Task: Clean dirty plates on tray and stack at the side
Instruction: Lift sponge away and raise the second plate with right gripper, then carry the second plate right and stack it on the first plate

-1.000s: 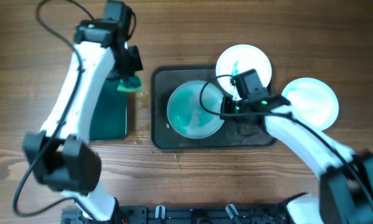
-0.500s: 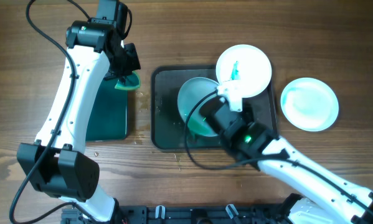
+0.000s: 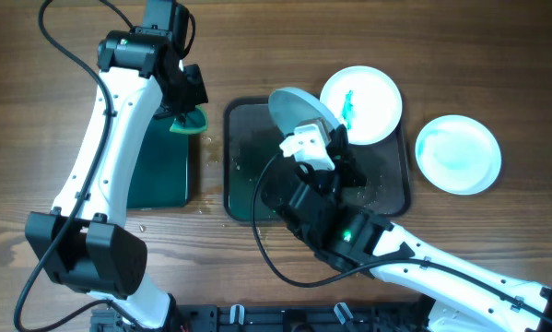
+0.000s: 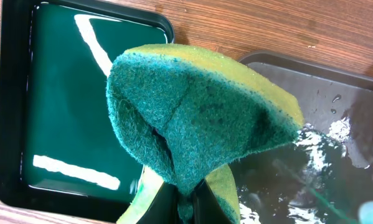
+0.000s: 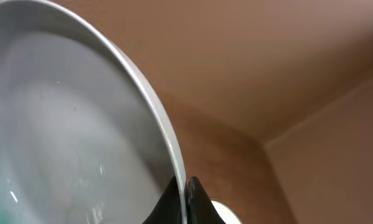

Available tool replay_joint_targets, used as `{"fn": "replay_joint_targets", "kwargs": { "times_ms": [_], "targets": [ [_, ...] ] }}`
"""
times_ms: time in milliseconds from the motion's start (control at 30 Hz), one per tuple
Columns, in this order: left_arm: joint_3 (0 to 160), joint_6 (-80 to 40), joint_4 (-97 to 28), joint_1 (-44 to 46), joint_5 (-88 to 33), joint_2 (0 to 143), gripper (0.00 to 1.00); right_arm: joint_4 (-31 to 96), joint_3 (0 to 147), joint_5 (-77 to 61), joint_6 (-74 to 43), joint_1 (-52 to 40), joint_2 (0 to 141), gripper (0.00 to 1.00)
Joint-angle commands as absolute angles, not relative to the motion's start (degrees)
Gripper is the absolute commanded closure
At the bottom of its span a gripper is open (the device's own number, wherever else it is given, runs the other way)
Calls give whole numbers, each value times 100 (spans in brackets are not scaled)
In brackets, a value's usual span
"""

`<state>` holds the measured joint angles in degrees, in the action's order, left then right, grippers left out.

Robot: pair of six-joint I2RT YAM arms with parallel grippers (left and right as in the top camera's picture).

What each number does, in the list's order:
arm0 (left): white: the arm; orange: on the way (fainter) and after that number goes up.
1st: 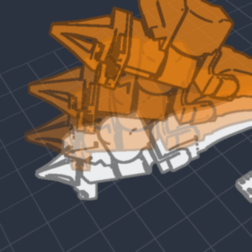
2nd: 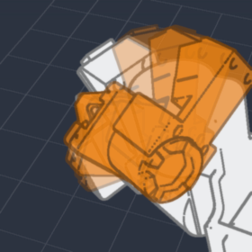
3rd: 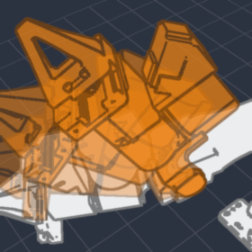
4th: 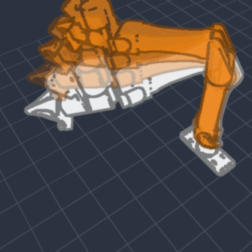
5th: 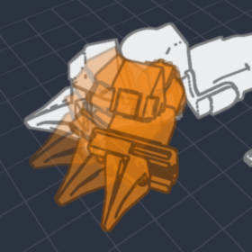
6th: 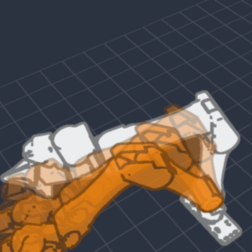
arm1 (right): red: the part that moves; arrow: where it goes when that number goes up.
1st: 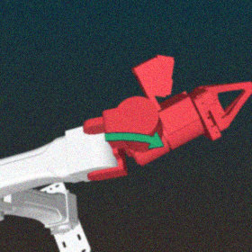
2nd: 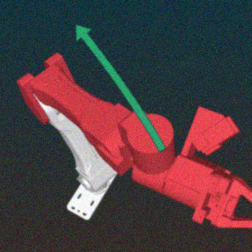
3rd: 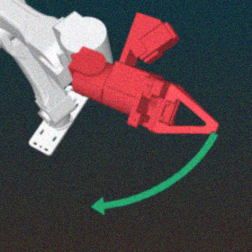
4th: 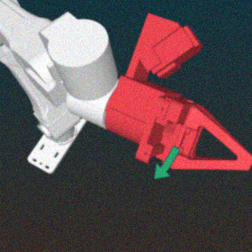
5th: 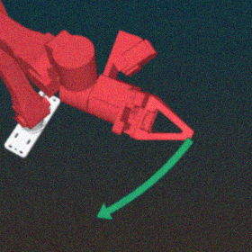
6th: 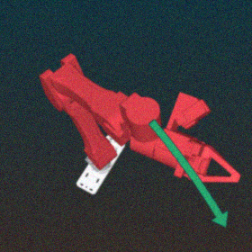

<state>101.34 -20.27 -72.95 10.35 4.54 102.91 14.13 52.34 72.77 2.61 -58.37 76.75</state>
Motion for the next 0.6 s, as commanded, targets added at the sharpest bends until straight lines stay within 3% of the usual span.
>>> {"fn": "replay_joint_targets", "kwargs": {
  "times_ms": [0,167,267,400,567],
  "targets": [
    [10180,-1977,-7290,978,521,10307,96,1376,5363,7651,543,-5859,7590,96],
    [10180,-1977,-7295,978,521,10307,96,1601,5352,7284,165,-5837,7590,96],
    [10180,-1977,-7299,980,521,10307,96,2171,5352,6744,-648,-5747,7590,96],
    [10180,-1977,-7336,978,521,10307,96,3089,5352,5190,-2351,-5275,7590,96],
    [10180,-1977,-7338,980,521,10307,96,3157,5352,3280,-3002,-4617,7590,96]
  ]
}}
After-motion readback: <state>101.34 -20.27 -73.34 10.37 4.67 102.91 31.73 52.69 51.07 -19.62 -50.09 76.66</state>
